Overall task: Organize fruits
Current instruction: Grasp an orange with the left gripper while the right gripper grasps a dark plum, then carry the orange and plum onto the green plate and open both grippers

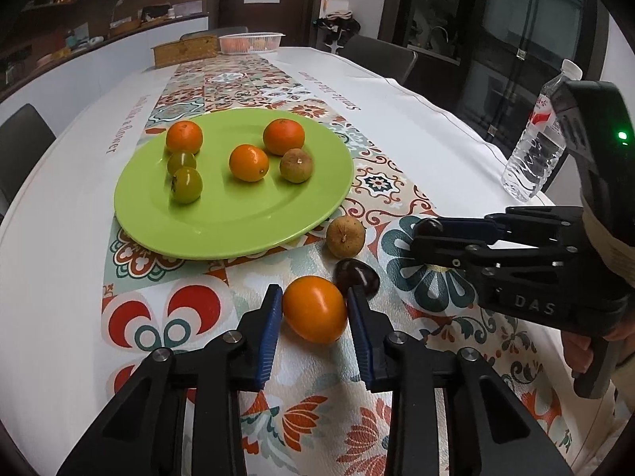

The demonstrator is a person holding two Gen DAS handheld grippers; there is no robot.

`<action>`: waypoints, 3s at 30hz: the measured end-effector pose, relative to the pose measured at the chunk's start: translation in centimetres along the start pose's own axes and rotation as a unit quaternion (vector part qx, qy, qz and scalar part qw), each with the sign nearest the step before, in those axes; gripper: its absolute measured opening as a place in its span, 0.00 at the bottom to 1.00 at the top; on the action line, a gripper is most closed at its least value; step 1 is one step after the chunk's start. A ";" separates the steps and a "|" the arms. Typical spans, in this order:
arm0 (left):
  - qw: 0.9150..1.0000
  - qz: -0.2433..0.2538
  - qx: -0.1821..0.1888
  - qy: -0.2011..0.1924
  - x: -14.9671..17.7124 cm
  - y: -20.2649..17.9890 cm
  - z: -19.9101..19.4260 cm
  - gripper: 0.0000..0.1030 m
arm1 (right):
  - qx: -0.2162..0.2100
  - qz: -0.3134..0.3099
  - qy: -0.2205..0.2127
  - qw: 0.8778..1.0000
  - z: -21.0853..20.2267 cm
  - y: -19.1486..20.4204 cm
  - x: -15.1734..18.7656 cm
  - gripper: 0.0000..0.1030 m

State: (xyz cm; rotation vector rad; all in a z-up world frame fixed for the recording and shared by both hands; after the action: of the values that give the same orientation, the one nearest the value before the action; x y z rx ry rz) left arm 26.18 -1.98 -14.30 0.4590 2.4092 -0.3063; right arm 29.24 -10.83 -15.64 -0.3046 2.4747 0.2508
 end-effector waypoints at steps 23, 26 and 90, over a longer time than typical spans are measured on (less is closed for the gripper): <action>0.995 -0.014 -0.029 -0.092 -2.3 -0.9 -8.1 0.32 | -0.025 -0.028 -0.085 0.996 -7.7 3.4 -1.9 0.28; 0.994 -0.014 -0.033 -0.106 -3.0 -0.9 -9.2 0.32 | -0.028 -0.030 -0.101 0.994 -8.7 3.8 -2.6 0.28; 0.994 -0.082 -0.037 -0.059 -13.1 10.4 2.6 0.38 | -0.047 -0.037 -0.028 0.998 6.7 2.6 -16.4 0.32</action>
State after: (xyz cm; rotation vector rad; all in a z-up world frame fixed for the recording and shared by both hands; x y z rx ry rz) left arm 41.31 3.39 -8.81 0.2035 2.3376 -0.3049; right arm 45.10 -4.03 -10.65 -0.4219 2.3951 0.3412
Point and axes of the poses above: each gripper's, at about its wrist camera, not at the fingertips, and z roughly the way its jaws point, y to its left, x to its underside, the point moved 7 cm from there along z, roughly the way its jaws point
